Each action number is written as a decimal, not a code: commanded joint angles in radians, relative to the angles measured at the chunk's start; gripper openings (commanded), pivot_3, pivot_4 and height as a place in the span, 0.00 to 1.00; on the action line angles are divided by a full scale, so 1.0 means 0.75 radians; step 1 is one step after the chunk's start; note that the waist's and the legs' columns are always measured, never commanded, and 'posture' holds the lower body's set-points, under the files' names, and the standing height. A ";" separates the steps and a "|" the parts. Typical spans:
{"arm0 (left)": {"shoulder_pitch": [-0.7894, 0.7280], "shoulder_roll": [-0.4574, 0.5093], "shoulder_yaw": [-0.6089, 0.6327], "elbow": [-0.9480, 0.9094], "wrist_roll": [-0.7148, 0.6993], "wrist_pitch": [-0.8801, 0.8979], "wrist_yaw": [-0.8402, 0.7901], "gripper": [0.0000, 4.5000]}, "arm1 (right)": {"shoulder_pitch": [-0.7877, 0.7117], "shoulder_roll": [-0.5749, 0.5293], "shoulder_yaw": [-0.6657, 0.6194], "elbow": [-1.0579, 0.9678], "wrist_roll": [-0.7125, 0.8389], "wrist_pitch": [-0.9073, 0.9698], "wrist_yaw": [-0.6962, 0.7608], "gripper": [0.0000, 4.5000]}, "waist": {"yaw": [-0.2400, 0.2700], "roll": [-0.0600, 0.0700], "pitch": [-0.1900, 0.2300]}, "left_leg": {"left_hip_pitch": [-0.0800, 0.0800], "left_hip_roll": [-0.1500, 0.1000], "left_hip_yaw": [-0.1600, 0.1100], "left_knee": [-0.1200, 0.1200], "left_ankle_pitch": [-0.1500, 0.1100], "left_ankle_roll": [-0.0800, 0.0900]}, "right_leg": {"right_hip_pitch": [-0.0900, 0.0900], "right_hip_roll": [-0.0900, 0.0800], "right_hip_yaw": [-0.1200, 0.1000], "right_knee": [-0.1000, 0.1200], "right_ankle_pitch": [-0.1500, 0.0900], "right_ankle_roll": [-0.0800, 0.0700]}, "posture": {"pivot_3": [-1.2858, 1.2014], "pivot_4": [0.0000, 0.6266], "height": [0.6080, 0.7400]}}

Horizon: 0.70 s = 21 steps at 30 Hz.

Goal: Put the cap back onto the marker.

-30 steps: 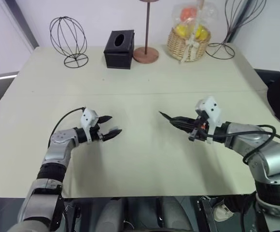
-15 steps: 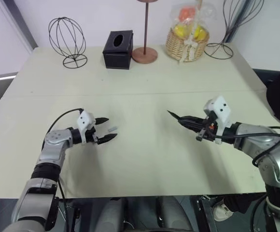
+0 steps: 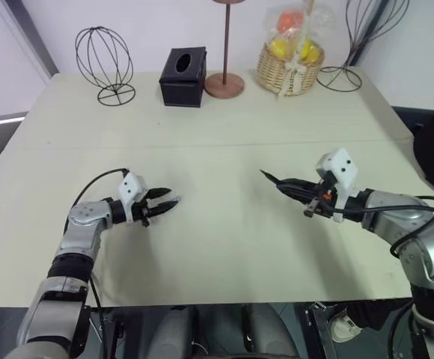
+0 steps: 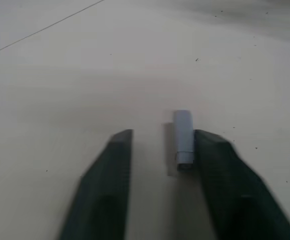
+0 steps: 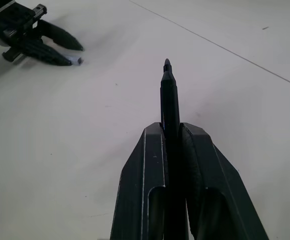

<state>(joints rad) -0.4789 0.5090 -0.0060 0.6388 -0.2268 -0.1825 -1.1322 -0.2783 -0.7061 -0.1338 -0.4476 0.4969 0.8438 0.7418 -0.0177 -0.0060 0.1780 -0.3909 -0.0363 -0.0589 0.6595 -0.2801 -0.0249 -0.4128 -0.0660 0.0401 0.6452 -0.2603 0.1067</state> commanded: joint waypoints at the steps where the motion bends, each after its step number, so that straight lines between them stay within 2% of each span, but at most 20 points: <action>1: 0.025 0.005 -0.008 0.035 0.026 0.012 -0.003 0.14 | -0.009 -0.018 -0.025 -0.026 0.018 -0.026 -0.003 0.00 | 0.000 0.000 0.000 | 0.000 0.000 0.000 0.000 0.000 0.000 | 0.000 0.000 0.000 0.000 0.000 0.000 | 0.52 0.24 1.00; 13: 0.023 0.001 -0.014 0.024 0.028 0.013 -0.005 0.14 | 0.004 -0.019 -0.021 -0.008 0.008 -0.054 -0.005 0.00 | 0.001 0.000 0.000 | 0.000 0.000 0.000 0.000 0.000 0.000 | 0.000 0.000 0.000 0.000 0.000 0.000 | 0.52 0.24 1.00; 15: 0.022 0.002 -0.013 0.023 0.025 0.014 -0.009 0.02 | 0.005 -0.018 -0.017 -0.005 0.006 -0.059 -0.006 0.00 | 0.001 0.000 0.000 | 0.000 0.000 0.000 0.000 0.000 0.000 | 0.000 0.000 0.000 0.000 0.000 0.000 | 0.52 0.24 1.00; 21: 0.019 0.001 -0.018 0.025 0.038 0.013 0.006 0.00 | 0.007 -0.017 -0.014 0.001 0.004 -0.070 -0.008 0.00 | 0.001 0.000 0.000 | 0.000 0.000 0.000 0.000 0.000 0.000 | 0.000 0.000 0.000 0.000 0.000 0.000 | 0.52 0.24 1.00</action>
<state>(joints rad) -0.4801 0.5065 -0.0061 0.6420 -0.2255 -0.1831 -1.1294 -0.2748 -0.7093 -0.1305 -0.4322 0.4953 0.8147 0.7374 -0.0168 -0.0058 0.1778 -0.3907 -0.0363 -0.0589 0.6597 -0.2801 -0.0249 -0.4124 -0.0659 0.0401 0.6454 -0.2603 0.1067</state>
